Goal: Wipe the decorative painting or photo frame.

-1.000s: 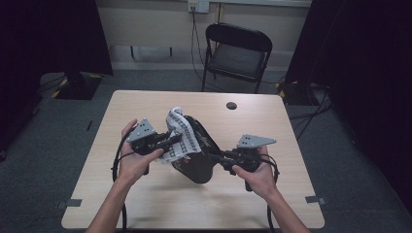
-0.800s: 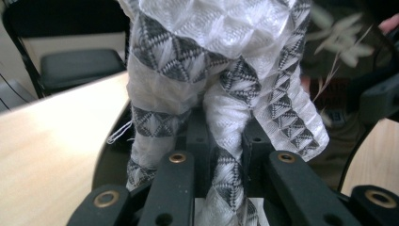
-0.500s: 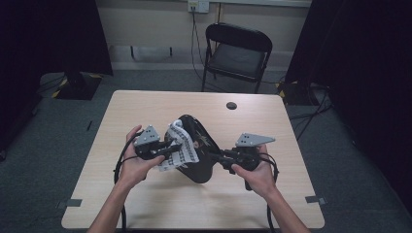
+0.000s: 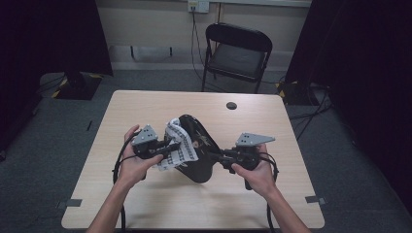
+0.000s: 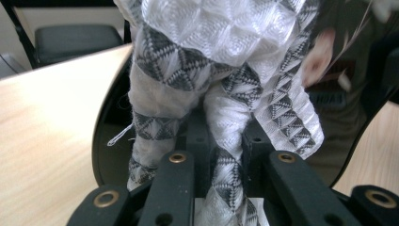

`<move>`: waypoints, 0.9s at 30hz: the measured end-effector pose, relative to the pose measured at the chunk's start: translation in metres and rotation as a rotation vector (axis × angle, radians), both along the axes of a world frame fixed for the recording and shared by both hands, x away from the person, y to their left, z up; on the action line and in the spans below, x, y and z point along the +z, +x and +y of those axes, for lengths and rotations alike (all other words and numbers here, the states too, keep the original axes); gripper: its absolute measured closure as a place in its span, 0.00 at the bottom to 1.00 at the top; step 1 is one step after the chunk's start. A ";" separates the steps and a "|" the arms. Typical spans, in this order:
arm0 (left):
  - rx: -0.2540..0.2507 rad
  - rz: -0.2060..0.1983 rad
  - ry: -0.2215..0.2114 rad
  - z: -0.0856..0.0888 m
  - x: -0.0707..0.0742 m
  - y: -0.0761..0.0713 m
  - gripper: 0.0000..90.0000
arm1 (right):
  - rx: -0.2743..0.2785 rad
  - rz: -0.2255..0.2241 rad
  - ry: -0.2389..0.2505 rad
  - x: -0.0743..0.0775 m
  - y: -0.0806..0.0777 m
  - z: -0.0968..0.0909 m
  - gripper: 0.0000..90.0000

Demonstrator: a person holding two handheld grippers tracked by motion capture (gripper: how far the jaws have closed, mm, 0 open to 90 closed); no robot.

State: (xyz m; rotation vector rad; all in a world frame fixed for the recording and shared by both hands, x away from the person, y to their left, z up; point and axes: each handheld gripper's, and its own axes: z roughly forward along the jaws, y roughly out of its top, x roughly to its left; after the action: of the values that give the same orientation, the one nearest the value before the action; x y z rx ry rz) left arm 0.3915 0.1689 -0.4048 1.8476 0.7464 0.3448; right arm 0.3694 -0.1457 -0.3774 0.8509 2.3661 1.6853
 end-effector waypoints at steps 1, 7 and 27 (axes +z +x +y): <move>0.004 -0.002 0.016 -0.001 0.000 0.000 0.86 | -0.001 0.000 0.001 0.000 0.000 0.000 0.86; -0.002 -0.021 -0.020 -0.001 0.004 -0.002 0.86 | 0.000 -0.002 0.003 -0.001 0.000 0.000 0.86; -0.009 -0.011 0.035 -0.001 -0.004 -0.003 0.86 | 0.002 0.002 0.005 -0.001 0.002 0.002 0.86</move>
State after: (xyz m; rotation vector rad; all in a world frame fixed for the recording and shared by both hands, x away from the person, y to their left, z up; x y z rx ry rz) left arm 0.3887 0.1677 -0.4085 1.8802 0.7283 0.3644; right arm 0.3711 -0.1436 -0.3782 0.8519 2.3664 1.6927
